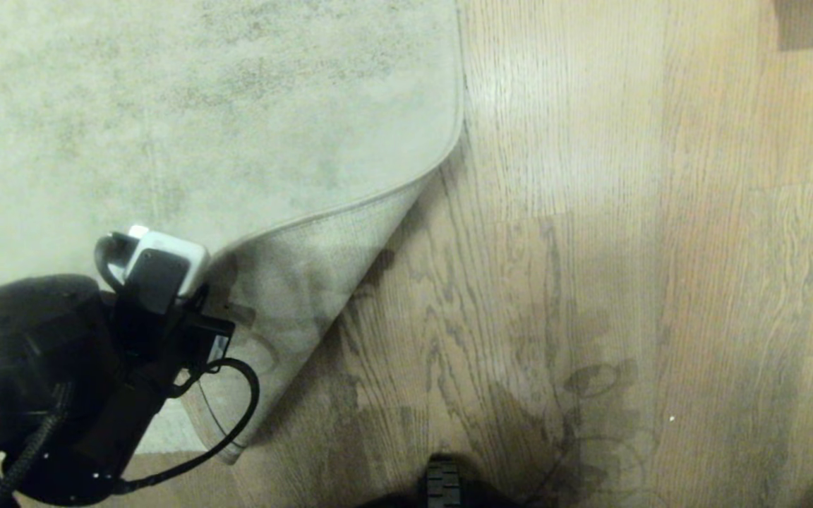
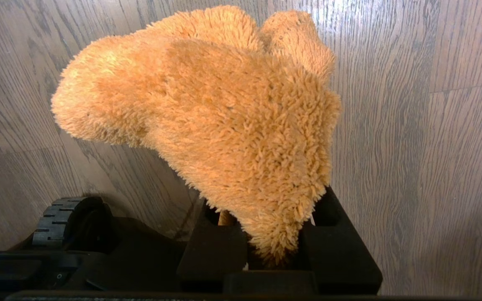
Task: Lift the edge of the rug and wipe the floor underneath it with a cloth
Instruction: Lay down the carpet
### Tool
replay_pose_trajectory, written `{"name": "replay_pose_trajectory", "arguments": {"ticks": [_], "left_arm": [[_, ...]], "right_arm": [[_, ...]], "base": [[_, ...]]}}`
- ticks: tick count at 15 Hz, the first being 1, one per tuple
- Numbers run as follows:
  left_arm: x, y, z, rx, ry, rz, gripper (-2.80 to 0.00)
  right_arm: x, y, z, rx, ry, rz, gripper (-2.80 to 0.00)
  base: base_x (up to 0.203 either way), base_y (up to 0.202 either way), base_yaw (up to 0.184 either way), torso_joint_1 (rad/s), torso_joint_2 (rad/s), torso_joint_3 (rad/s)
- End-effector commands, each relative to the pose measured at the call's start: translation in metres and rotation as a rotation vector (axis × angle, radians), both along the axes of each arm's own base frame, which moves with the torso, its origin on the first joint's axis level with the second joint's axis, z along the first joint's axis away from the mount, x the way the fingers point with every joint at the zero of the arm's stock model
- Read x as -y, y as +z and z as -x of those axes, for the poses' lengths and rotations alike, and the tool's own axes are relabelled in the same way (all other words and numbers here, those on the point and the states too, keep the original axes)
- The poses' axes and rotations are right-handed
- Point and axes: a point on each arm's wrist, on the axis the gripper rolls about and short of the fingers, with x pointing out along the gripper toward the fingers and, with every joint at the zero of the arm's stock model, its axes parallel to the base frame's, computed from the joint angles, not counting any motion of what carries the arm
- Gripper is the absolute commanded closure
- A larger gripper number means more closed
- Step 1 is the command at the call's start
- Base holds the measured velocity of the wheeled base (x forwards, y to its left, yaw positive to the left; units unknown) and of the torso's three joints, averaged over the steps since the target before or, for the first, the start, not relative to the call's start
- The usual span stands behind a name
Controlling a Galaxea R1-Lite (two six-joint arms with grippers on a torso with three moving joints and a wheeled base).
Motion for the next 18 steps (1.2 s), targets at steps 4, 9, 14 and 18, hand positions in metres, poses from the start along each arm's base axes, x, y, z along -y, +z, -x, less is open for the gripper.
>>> {"name": "replay_pose_trajectory", "arguments": {"ticks": [4,9,14,18], "left_arm": [[0.002,0.005,-0.002,0.020,-0.001,0.009,0.00],[0.007,0.005,0.004,0.022,-0.033,0.023,0.00],[0.010,0.009,0.014,0.043,-0.071,0.065,0.00],[0.019,0.008,0.026,0.042,-0.141,0.084,0.00]], "right_arm": [[0.000,0.000,0.000,0.000,0.001,0.000,0.00],[0.000,0.000,0.000,-0.002,0.001,0.000,0.00],[0.000,0.000,0.000,0.000,0.001,0.000,0.00],[0.000,0.000,0.000,0.000,0.001,0.000,0.00]], "base": [[0.000,0.000,0.000,0.000,0.00,0.000],[0.000,0.000,0.000,0.000,0.00,0.000],[0.000,0.000,0.000,0.000,0.00,0.000],[0.000,0.000,0.000,0.000,0.00,0.000]]}}
